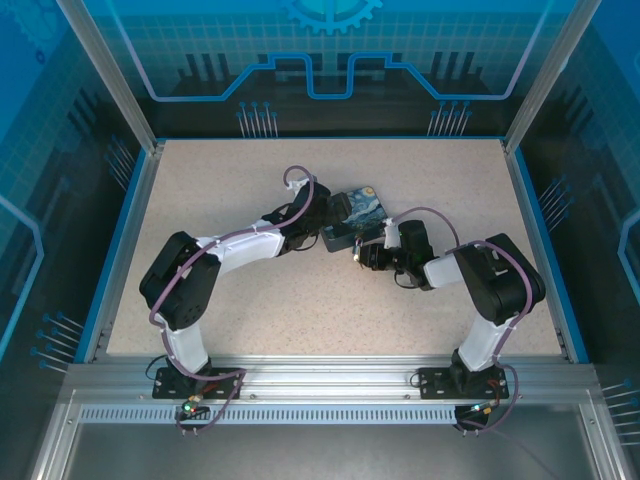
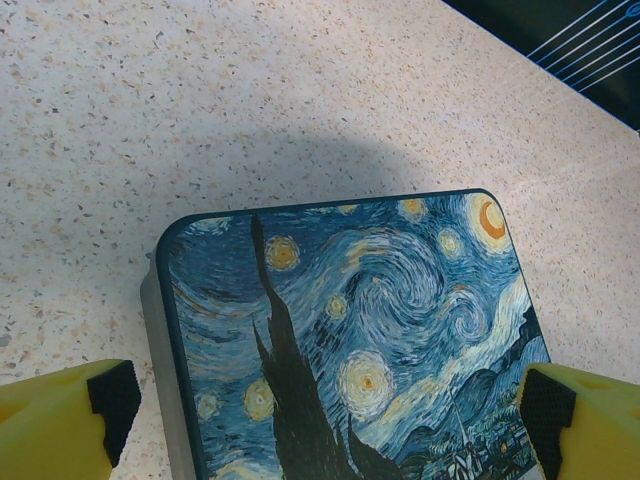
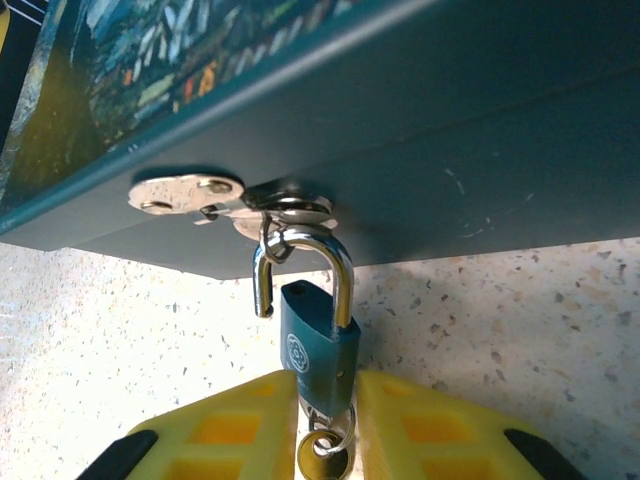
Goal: Unlock the padlock with the key
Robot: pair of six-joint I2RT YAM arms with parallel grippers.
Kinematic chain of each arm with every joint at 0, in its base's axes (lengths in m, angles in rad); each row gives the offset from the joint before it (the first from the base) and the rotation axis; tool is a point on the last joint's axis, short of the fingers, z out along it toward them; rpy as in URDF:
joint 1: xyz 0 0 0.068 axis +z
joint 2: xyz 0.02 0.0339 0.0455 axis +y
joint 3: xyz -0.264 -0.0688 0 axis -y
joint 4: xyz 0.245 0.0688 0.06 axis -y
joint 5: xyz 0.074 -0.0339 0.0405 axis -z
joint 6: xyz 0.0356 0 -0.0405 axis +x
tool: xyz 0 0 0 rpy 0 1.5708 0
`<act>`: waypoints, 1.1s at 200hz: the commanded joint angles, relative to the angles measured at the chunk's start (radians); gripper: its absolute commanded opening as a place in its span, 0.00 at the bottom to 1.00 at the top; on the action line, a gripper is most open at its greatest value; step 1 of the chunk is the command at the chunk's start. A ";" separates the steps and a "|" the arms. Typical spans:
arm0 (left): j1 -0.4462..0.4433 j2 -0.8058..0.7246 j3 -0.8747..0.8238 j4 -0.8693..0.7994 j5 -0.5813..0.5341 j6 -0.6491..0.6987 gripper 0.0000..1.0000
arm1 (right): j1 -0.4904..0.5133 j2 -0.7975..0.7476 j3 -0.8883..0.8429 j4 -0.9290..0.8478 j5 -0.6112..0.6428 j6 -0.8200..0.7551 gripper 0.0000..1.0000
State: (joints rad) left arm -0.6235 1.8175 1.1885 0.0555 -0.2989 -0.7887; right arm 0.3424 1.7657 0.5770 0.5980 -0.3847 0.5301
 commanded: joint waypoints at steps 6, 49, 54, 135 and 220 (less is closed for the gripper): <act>0.004 0.005 0.017 0.015 0.000 -0.021 0.99 | 0.009 -0.001 -0.009 -0.012 0.004 -0.005 0.19; 0.005 0.008 0.019 0.017 0.001 -0.023 0.99 | 0.006 -0.005 -0.011 -0.013 0.003 -0.004 0.15; 0.004 0.008 0.019 0.018 0.002 -0.024 0.99 | 0.004 -0.006 -0.011 -0.015 0.003 -0.004 0.15; 0.004 0.009 0.020 0.016 0.003 -0.021 0.99 | -0.008 -0.021 -0.006 -0.008 -0.037 -0.046 0.37; 0.004 0.019 0.028 0.013 0.006 -0.030 0.99 | -0.007 0.037 0.038 -0.004 -0.079 -0.077 0.38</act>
State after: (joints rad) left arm -0.6228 1.8194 1.1885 0.0578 -0.2985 -0.8120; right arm 0.3374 1.7706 0.5873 0.6022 -0.4335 0.4847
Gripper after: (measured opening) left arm 0.990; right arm 0.378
